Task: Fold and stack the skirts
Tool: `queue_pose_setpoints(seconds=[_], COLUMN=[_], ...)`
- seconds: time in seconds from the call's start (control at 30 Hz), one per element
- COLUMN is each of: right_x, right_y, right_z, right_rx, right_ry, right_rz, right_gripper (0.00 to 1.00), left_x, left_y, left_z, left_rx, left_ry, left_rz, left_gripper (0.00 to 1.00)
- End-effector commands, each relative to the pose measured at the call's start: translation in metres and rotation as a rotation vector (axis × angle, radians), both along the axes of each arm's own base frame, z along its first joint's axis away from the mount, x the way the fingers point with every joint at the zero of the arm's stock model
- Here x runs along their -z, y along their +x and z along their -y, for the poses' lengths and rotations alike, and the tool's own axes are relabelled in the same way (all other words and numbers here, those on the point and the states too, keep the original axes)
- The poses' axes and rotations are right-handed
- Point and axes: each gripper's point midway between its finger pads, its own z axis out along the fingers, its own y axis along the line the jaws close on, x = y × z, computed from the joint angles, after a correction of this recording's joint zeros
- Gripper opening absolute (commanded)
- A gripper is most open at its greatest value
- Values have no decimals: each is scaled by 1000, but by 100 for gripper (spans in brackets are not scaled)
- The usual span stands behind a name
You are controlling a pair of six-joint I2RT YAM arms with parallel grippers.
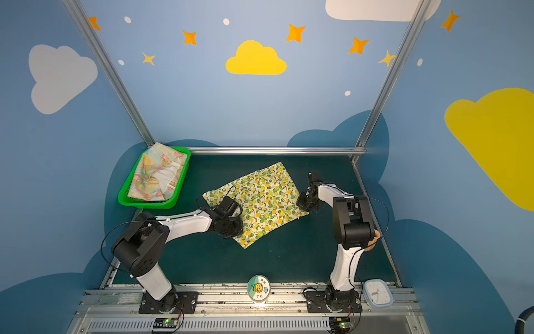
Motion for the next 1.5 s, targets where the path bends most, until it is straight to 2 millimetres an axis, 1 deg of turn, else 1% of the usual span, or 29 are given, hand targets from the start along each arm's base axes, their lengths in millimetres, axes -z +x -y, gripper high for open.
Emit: queue_pose_setpoints(seconds=[0.0, 0.07, 0.13, 0.17, 0.2, 0.27, 0.33, 0.4, 0.43, 0.5, 0.53, 0.57, 0.6, 0.67, 0.7, 0.77, 0.87, 1.03, 1.17, 1.27, 1.47], right_x=[1, -10, -22, -29, -36, -50, -61, -70, -73, -78, -79, -81, -82, -83, -83, -82, -82, -88, -92, -94, -100], right_y=[0, 2, 0, -3, -7, -19, -34, -51, -57, -70, -74, -77, -80, -83, -83, -85, -85, -85, -85, -86, -88], right_z=[7, 2, -4, -9, -15, -34, -53, -78, -86, -105, -113, -120, -128, -139, -144, -153, -161, -168, -167, -164, -160], right_rx=[-7, -23, -44, -63, -84, -148, -209, -269, -288, -333, -352, -372, -390, -418, -430, -446, -450, -460, -470, -473, -475], right_ry=[-30, -15, -19, -23, -29, -41, -55, -29, -19, 1, 15, 26, 33, 41, 42, 53, 89, 126, 118, 109, 103], right_rz=[-21, 7, 27, 37, 48, 73, 95, 115, 124, 137, 141, 143, 145, 140, 137, 131, 127, 128, 129, 130, 133], right_gripper=[0, 0, 0, 0, 0, 0, 0, 0, 0, 0, 0, 0, 3, 13, 14, 18, 21, 22, 22, 22, 22], left_x=[23, 17, 7, -2, -12, -31, -47, -59, -60, -62, -64, -64, -64, -64, -62, -60, -57, -51, -41, -38, -28], left_y=[-24, -24, -21, -17, -14, -7, 1, 10, 14, 21, 26, 30, 34, 42, 46, 54, 67, 87, 104, 117, 132], left_z=[6, 15, 21, 22, 21, 14, -2, -27, -40, -73, -87, -103, -119, -143, -154, -169, -183, -191, -195, -196, -201], left_rx=[12, 16, 6, -3, -13, -41, -87, -153, -187, -281, -324, -374, -419, -486, -517, -557, -594, -605, -616, -624, -624], left_ry=[40, 20, -16, -29, -38, -53, -62, -75, -75, -74, -82, -88, -90, -101, -108, -130, -145, -123, -111, -121, -88], left_rz=[-89, -77, -59, -38, -14, 31, 67, 94, 100, 109, 118, 126, 135, 142, 141, 137, 149, 185, 234, 279, 295], left_gripper=[8, 7, 7, 7, 7, 8, 10, 19, 25, 45, 50, 53, 55, 59, 59, 60, 60, 58, 53, 53, 54])
